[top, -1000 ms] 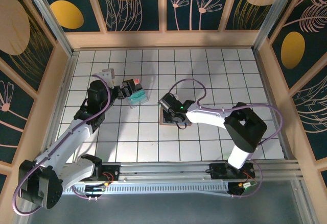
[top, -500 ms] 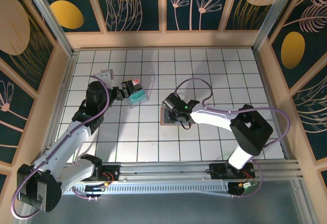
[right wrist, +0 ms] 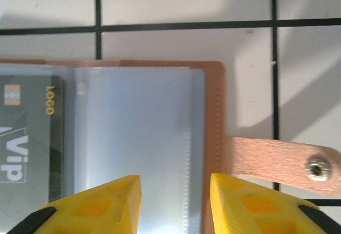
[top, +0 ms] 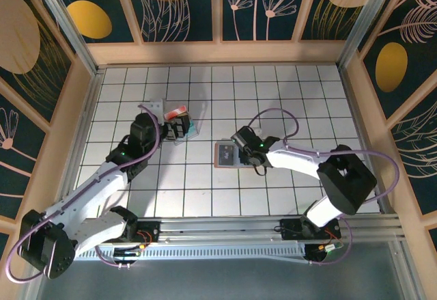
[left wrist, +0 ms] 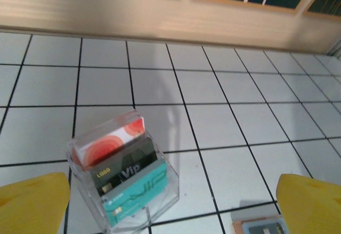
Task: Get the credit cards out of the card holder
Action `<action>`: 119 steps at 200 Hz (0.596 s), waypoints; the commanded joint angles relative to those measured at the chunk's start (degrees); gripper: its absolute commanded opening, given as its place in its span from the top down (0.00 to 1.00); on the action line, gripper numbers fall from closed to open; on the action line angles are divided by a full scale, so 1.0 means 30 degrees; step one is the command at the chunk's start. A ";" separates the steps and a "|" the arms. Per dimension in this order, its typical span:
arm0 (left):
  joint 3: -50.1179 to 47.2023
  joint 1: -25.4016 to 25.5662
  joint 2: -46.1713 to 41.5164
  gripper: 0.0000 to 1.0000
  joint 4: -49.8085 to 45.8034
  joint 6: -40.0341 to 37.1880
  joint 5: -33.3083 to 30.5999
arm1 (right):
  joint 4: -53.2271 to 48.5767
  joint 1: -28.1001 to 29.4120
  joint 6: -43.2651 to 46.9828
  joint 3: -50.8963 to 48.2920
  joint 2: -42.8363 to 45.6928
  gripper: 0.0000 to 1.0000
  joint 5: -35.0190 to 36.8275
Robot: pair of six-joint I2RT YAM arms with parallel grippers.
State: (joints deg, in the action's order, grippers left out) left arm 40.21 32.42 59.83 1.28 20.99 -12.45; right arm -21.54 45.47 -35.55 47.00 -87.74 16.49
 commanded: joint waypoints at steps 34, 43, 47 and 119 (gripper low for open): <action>0.0604 0.3873 0.2635 0.01 -0.0384 -0.0133 -0.2863 | 0.0543 -0.1437 -0.0425 -0.1322 0.1543 0.66 -0.0638; 0.0519 0.4390 0.3279 0.01 -0.0233 0.0067 -0.2999 | 0.0630 -0.1589 -0.0447 -0.1331 0.1803 0.68 -0.0874; 0.0494 0.4631 0.3580 0.01 -0.0149 0.0147 -0.3018 | 0.0635 -0.1639 -0.0454 -0.1290 0.1933 0.68 -0.0971; 0.0867 0.6205 0.8458 0.07 -0.0194 0.1937 -0.4389 | 0.2615 -0.2309 -0.0658 -0.1059 0.3467 0.67 -0.4576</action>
State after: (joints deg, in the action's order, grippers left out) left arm 40.82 50.94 82.81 0.95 23.79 -22.06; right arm -18.09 39.27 -36.42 43.55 -78.76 8.91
